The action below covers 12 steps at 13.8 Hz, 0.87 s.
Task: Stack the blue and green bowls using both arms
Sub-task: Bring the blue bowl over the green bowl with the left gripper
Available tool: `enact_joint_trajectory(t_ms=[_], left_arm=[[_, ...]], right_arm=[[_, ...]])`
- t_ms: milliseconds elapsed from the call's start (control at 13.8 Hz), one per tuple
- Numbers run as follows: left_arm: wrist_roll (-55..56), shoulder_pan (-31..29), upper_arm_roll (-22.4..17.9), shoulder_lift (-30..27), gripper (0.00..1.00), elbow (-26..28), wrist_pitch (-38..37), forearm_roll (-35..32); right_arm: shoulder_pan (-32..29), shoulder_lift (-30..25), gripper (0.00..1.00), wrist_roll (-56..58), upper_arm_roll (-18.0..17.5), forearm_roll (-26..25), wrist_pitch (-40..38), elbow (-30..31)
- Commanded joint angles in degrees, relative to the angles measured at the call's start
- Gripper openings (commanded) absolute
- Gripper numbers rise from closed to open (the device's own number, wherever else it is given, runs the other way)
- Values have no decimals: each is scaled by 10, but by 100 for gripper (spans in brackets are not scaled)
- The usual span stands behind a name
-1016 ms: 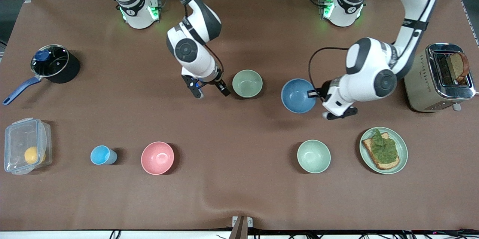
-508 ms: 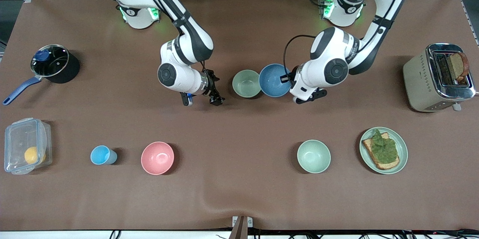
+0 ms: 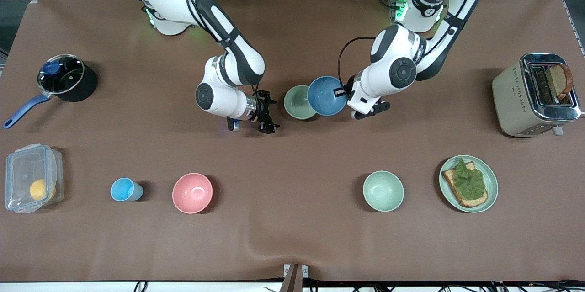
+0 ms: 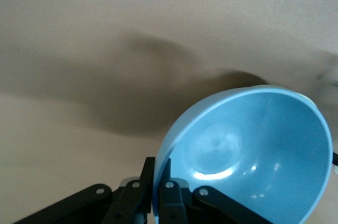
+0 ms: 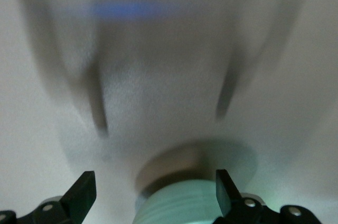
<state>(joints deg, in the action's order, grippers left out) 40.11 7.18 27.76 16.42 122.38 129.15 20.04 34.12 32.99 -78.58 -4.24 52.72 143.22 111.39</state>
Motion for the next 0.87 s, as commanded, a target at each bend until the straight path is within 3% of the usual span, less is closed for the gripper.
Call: enact_joint_trajectory(t_ms=[0, 798], left_arm=[[14, 8, 7, -8, 0, 8, 30, 18], [66, 41, 5, 62, 0, -43, 52, 7]], right_arm=[[12, 1, 100, 22, -2, 34, 25, -3], [20, 8, 100, 24, -2, 34, 31, -2]])
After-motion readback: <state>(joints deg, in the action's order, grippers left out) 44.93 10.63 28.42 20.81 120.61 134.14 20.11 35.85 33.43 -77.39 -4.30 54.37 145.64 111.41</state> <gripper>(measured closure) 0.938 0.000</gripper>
